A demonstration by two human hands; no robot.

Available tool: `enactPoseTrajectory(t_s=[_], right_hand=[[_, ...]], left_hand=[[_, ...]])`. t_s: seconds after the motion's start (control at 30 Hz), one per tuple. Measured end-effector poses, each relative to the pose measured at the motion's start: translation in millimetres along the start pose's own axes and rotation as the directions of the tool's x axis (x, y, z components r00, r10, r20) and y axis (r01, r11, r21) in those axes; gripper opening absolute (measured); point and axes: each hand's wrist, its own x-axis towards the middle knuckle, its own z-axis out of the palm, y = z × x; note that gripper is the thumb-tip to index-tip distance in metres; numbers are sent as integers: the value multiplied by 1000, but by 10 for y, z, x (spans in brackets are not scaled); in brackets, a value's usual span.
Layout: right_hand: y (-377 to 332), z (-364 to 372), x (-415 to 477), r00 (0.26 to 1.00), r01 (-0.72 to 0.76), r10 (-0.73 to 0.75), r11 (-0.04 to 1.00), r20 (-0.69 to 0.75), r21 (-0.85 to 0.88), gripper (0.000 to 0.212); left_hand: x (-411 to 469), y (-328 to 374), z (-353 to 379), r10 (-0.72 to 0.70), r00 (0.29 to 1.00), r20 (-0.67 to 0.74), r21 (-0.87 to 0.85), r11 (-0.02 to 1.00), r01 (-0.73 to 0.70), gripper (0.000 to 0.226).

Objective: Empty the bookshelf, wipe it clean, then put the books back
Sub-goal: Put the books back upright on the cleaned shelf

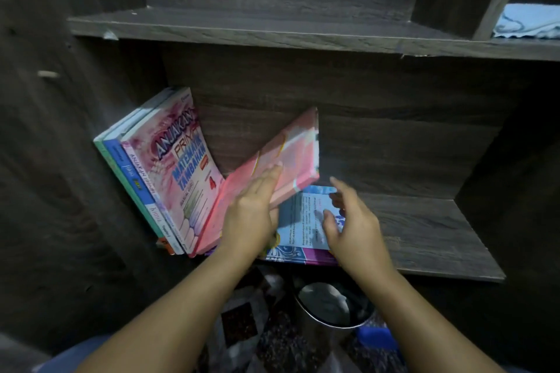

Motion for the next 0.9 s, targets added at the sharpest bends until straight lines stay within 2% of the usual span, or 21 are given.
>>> enactPoseTrajectory(t_s=[0.1, 0.2, 0.3, 0.33, 0.43, 0.5, 0.6, 0.7, 0.9], right_hand=[[-8, 114, -28, 988, 56, -40, 993, 150, -100, 45], [-64, 222, -26, 967, 133, -98, 982, 237, -133, 36], [-124, 306, -40, 940, 175, -125, 975, 316, -135, 30], [-157, 327, -46, 928, 191, -135, 972, 347, -133, 29], [-230, 379, -70, 899, 221, -151, 967, 412, -127, 24], [-302, 409, -83, 885, 224, -144, 965, 442, -133, 24], [-441, 439, -104, 874, 232, -146, 963, 463, -135, 23], [-633, 444, -76, 869, 261, -166, 954, 465, -147, 25], [-927, 406, 30, 858, 304, -196, 939, 474, -162, 29]], left_hand=[[91, -32, -280, -52, 977, -205, -46, 998, 43, 69], [227, -25, -576, -110, 913, -393, -43, 994, 102, 79], [357, -67, -863, -20, 872, -490, 147, 984, 105, 72], [405, -89, -966, -31, 876, -481, 200, 969, 145, 62], [600, -94, -1220, -230, 899, -373, 277, 897, 344, 35], [783, -93, -1372, -286, 902, -322, 378, 835, 399, 28], [966, -136, -1500, -307, 939, -156, 569, 749, 340, 39], [921, -165, -1617, -288, 958, -20, 613, 753, 239, 46], [557, 8, -1972, -266, 963, -46, 572, 783, 243, 49]])
